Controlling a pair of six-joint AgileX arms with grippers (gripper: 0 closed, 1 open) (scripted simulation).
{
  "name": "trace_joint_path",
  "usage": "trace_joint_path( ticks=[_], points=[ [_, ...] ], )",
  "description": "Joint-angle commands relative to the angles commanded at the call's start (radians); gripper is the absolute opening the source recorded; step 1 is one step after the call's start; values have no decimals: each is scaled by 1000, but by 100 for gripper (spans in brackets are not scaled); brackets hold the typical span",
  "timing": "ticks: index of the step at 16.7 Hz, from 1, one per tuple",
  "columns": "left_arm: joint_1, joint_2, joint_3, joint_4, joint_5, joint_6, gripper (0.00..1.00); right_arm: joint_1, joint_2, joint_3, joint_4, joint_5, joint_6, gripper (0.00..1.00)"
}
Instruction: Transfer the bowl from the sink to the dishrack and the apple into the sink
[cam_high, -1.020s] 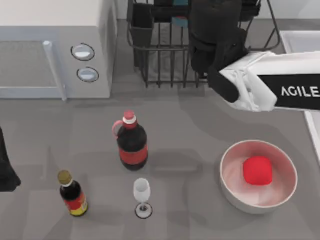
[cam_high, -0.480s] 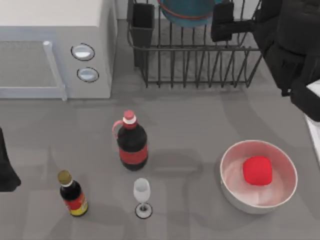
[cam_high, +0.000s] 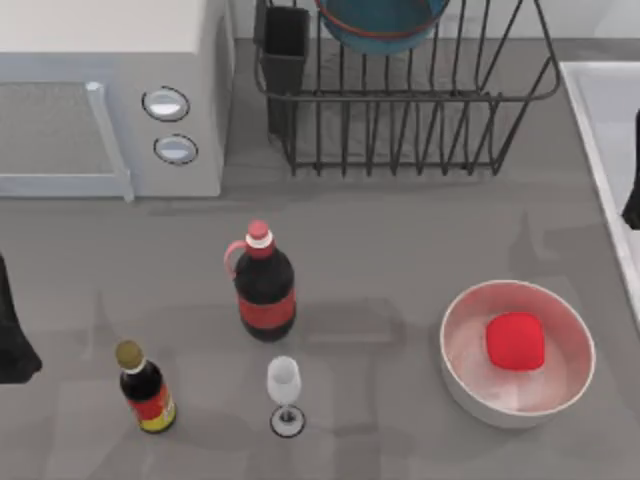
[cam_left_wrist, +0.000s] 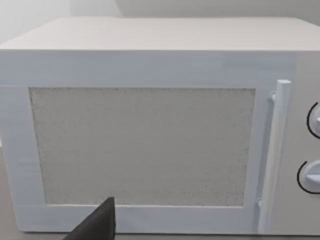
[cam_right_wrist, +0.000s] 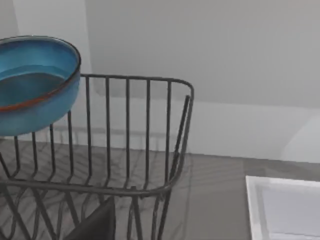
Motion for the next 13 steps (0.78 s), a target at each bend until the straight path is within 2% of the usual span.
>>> trace_joint_path(
  ticks=[7, 13],
  points=[
    [0, 0, 0, 0, 0, 0, 100, -179, -650, -318, -249, -110, -20, 100],
    [0, 0, 0, 0, 0, 0, 100, -244, -869, -407, -361, -113, -28, 100]
  ],
)
